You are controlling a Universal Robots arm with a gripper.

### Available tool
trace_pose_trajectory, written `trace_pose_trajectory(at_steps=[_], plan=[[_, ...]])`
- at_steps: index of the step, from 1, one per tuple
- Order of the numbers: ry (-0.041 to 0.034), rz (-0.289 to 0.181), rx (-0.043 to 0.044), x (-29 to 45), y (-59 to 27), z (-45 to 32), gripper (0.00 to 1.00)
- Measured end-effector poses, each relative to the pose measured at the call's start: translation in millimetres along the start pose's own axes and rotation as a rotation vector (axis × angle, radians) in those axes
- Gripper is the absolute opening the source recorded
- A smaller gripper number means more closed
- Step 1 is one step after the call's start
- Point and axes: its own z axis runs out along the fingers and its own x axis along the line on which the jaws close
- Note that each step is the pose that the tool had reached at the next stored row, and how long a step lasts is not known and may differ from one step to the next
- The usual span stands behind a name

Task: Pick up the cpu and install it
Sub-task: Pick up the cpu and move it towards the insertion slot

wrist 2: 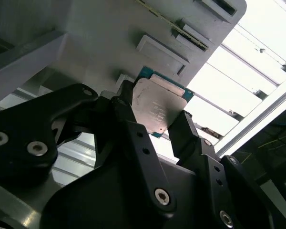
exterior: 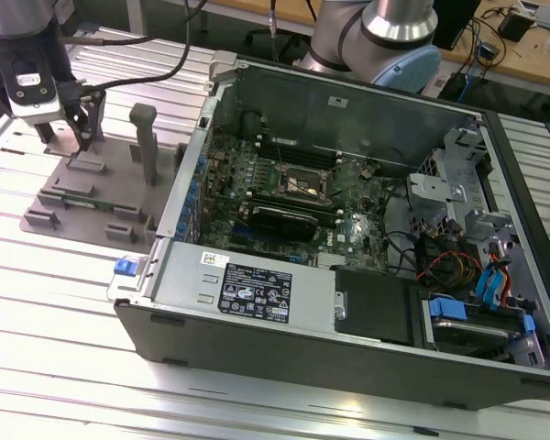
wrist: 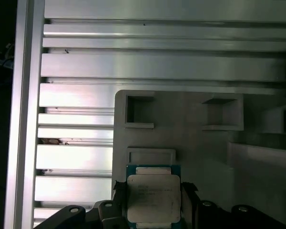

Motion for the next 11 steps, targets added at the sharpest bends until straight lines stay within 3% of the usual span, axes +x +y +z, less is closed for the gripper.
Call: trace_pose_trajectory(at_steps=[1, 2, 5, 6, 11], plan=[[-0.0002, 0.000, 0.0000, 0.0, 0.1, -1.4, 0.54], [-0.0006, 0.000, 0.0000, 0.1, 0.5, -8.6, 0.54], [-0.0018, 0.000, 0.0000, 0.2, 1.3, -19.2, 0.54], [-0.0023, 0.000, 0.0001, 0.3, 1.7, -25.9, 0.54], [-0.0032, 0.000, 0.0001, 0.3, 2.3, -35.6, 0.54]])
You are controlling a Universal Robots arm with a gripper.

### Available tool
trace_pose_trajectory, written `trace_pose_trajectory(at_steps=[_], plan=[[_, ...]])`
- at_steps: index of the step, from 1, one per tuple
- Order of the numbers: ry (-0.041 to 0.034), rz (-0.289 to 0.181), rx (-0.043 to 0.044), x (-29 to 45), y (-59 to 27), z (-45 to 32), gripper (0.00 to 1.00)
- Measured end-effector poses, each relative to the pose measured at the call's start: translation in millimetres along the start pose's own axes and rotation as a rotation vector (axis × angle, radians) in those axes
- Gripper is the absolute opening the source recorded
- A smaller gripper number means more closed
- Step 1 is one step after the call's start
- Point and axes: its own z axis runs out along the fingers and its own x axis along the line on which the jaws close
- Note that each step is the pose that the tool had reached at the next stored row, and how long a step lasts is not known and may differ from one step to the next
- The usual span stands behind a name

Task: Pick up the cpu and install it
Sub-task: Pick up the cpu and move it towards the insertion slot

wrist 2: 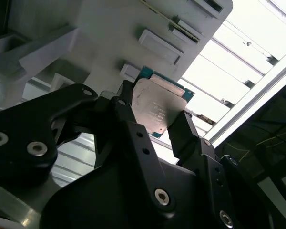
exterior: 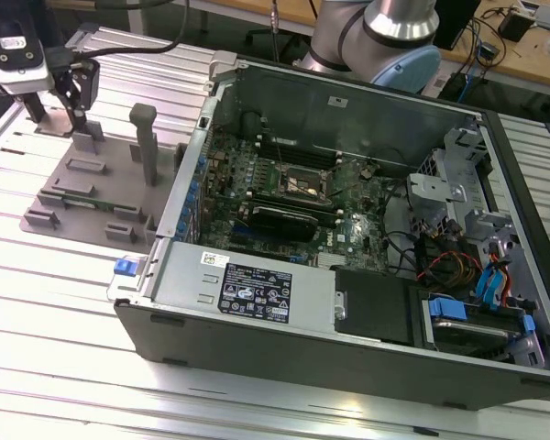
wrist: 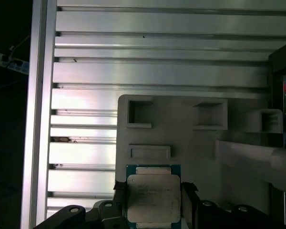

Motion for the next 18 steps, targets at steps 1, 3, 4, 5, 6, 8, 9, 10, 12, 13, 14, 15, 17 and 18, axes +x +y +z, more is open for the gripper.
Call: trace_pose_trajectory(at_steps=[1, 3, 4, 5, 6, 8, 9, 10, 12, 13, 14, 15, 17, 18], plan=[[0.0000, 0.000, 0.0000, 0.0, 0.1, -1.5, 0.54], [-0.0004, 0.000, 0.0000, 0.0, 0.3, -4.7, 0.54], [-0.0005, 0.000, 0.0000, 0.0, 0.4, -6.3, 0.54], [-0.0009, 0.000, 0.0000, 0.1, 0.6, -9.2, 0.54], [-0.0010, 0.000, 0.0000, 0.1, 0.7, -10.8, 0.54], [-0.0014, 0.000, 0.0000, 0.1, 0.9, -14.5, 0.54], [-0.0016, 0.000, 0.0001, 0.1, 1.0, -16.4, 0.54], [-0.0018, 0.000, 0.0000, 0.1, 1.1, -18.0, 0.54], [-0.0025, 0.000, 0.0000, 0.2, 1.5, -24.7, 0.54], [-0.0027, 0.000, 0.0000, 0.2, 1.6, -25.9, 0.54], [-0.0027, 0.000, 0.0001, 0.2, 1.7, -27.4, 0.54], [-0.0029, 0.000, 0.0000, 0.2, 1.8, -28.9, 0.54], [-0.0031, 0.000, 0.0000, 0.2, 2.0, -31.6, 0.54], [-0.0032, 0.000, 0.0001, 0.2, 2.1, -33.4, 0.54]])
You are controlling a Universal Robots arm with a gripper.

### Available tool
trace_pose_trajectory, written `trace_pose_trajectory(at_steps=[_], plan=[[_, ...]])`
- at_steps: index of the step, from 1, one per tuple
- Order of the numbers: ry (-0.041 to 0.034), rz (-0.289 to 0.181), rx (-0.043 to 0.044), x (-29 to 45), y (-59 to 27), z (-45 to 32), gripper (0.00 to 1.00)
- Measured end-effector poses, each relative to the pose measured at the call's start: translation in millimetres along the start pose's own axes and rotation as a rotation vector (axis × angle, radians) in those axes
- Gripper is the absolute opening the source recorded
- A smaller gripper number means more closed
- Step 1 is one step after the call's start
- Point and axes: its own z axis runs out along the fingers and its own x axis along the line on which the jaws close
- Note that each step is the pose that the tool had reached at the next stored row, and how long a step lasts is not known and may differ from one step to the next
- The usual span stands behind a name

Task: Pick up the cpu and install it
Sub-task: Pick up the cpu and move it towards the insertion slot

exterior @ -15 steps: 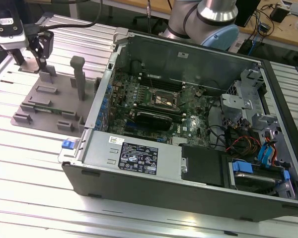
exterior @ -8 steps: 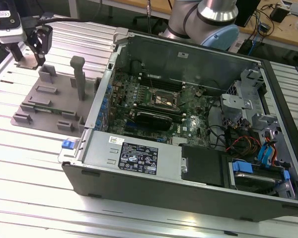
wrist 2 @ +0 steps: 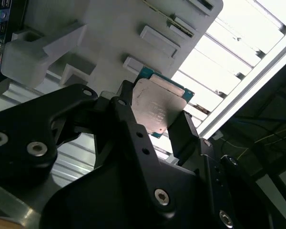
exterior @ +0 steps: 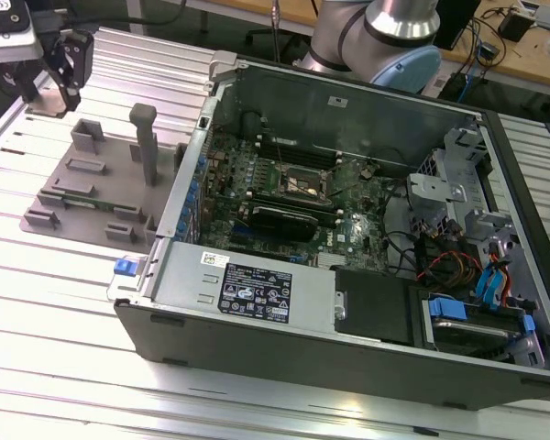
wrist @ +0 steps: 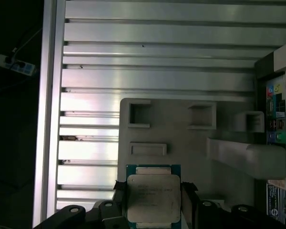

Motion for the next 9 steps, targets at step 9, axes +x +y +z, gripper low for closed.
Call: trace_pose_trajectory(at_steps=[9], plan=[[-0.0016, 0.000, 0.0000, 0.1, 1.5, -18.8, 0.54]])
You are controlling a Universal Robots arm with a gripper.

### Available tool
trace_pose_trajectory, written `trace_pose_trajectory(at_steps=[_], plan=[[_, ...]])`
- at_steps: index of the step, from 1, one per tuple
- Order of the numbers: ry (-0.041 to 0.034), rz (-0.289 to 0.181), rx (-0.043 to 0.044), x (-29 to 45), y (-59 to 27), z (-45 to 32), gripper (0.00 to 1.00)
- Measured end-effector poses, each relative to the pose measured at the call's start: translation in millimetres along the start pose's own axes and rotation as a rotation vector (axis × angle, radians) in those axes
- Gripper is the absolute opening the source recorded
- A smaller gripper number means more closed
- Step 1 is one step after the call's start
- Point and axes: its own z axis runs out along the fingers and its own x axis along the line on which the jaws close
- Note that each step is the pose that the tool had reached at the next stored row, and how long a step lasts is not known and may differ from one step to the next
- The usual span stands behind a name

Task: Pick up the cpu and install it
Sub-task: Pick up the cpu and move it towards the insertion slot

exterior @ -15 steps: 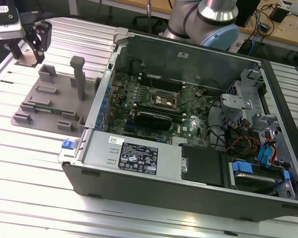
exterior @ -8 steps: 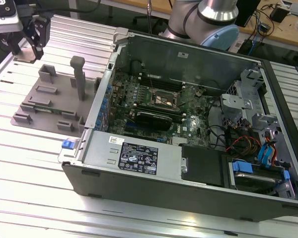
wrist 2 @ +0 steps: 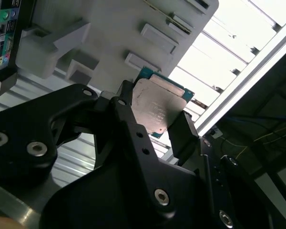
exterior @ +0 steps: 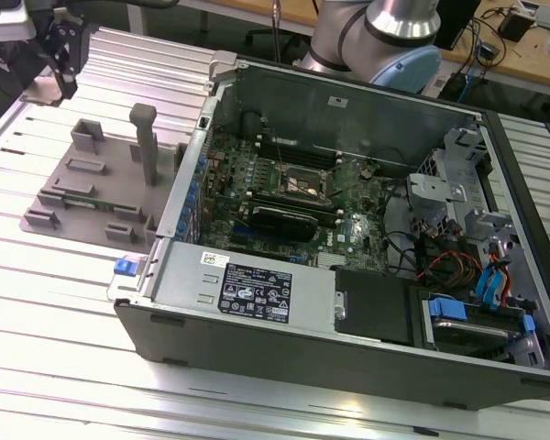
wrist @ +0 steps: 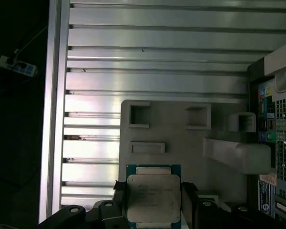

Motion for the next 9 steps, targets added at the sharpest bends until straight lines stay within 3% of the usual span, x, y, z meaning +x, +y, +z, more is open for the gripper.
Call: trace_pose_trajectory(at_steps=[4, 9], plan=[[-0.0008, 0.000, 0.0000, 0.0, 0.8, -12.0, 0.54], [-0.0013, 0.000, 0.0000, 0.1, 1.3, -19.5, 0.54]])
